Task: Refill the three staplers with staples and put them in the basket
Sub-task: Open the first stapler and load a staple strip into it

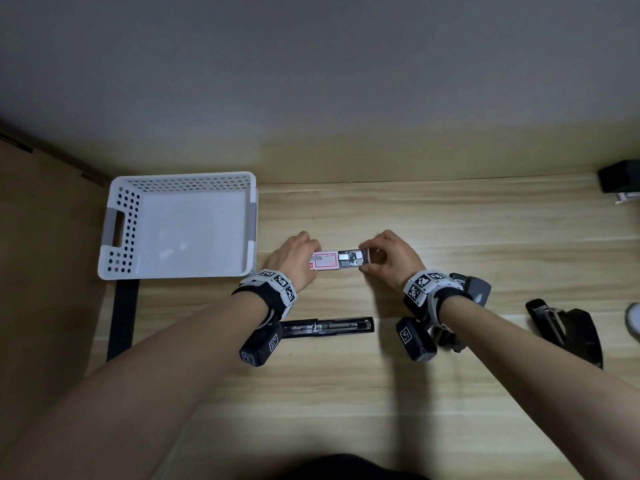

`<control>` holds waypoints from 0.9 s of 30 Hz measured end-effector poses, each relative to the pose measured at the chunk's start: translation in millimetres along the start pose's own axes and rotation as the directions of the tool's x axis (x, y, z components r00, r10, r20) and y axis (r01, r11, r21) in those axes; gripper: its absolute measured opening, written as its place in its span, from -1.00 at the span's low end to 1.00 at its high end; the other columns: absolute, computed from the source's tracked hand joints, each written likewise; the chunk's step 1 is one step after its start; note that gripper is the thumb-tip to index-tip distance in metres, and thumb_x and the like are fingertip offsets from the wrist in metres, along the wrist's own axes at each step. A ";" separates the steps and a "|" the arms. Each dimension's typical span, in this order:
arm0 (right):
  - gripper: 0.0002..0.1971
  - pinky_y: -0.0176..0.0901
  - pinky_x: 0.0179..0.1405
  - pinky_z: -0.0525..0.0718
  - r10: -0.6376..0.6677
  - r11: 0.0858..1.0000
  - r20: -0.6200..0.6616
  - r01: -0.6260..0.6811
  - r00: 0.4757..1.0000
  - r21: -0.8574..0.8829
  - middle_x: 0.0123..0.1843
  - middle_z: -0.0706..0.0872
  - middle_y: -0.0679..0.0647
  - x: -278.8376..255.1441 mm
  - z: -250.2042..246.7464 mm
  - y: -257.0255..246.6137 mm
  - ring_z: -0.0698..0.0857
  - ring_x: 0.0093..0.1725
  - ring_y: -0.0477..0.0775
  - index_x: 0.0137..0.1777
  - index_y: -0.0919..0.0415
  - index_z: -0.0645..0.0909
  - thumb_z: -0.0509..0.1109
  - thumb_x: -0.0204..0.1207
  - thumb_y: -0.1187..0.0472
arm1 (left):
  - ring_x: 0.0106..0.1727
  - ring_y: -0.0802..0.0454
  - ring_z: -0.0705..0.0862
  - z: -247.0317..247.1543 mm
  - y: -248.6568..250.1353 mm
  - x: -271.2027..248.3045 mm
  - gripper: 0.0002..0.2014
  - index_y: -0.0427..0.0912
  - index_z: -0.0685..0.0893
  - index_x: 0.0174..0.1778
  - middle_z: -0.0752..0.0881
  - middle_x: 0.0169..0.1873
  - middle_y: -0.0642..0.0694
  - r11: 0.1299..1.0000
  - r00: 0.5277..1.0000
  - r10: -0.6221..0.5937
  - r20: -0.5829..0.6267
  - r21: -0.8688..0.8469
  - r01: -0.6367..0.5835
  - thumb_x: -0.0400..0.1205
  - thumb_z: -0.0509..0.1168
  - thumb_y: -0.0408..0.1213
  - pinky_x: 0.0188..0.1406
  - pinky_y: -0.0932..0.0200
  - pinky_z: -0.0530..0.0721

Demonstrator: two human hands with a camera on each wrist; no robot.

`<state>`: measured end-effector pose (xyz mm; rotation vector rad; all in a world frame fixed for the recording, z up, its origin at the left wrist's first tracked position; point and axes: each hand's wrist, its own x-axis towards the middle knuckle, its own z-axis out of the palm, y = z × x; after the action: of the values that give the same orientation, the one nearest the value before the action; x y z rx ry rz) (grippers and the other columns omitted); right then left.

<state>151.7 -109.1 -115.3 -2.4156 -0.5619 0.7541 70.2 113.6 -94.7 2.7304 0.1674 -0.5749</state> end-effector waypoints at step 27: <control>-0.82 -0.04 -0.15 0.67 -0.072 0.969 -0.035 0.061 0.997 -0.240 0.12 0.56 -0.07 -1.1 7.0 -12.4 0.57 0.14 0.05 0.09 -0.07 0.66 0.41 0.51 0.02 | 0.09 -0.04 0.55 -2.5 0.8 -5.2 -0.75 -0.09 0.63 0.16 0.54 0.08 -0.07 1.000 1.000 -0.015 -0.002 -0.010 0.015 0.56 0.39 -0.29 -0.25 0.13 0.47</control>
<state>143.8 -97.5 -112.2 -2.6105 -0.7503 0.6355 66.4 113.5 -90.2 2.7224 0.1909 -0.5733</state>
